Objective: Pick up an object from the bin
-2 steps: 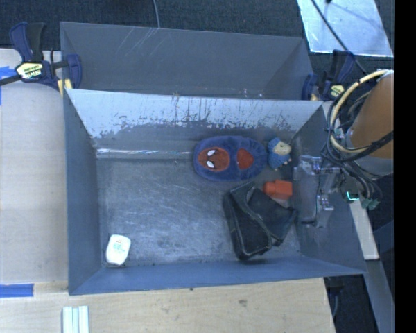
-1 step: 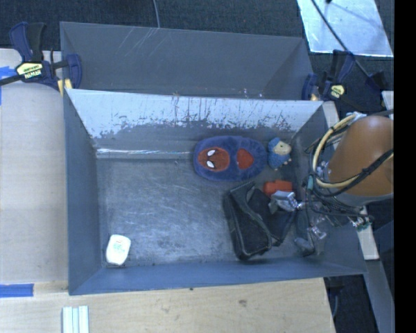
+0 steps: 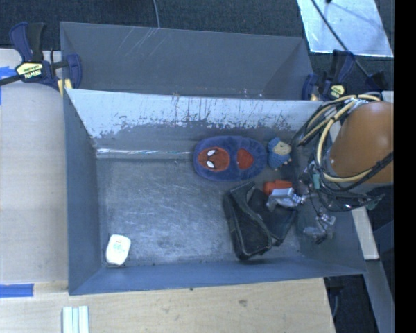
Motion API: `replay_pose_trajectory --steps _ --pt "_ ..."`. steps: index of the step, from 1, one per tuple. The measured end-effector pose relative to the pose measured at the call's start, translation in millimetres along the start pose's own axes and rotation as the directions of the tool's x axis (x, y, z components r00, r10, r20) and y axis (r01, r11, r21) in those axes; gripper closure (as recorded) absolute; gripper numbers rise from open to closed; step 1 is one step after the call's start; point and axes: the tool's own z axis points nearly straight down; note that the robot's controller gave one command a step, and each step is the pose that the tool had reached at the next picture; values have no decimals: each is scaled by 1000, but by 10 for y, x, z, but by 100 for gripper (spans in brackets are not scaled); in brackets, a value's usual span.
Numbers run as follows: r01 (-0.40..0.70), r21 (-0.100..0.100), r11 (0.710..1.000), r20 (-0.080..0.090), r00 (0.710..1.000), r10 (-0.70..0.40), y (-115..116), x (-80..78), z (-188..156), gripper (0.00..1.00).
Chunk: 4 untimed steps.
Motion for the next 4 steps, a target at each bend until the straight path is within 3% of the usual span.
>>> replay_pose_trajectory --steps 1,2,3,4 --pt "173 -5 985 4 985 -173 -91 -158 11 0" --pt "305 -4 952 4 952 -305 -64 -307 286 0" --pt "271 5 963 6 963 -271 -55 -148 277 0" --pt "269 2 963 -1 963 -269 -62 -109 295 100"
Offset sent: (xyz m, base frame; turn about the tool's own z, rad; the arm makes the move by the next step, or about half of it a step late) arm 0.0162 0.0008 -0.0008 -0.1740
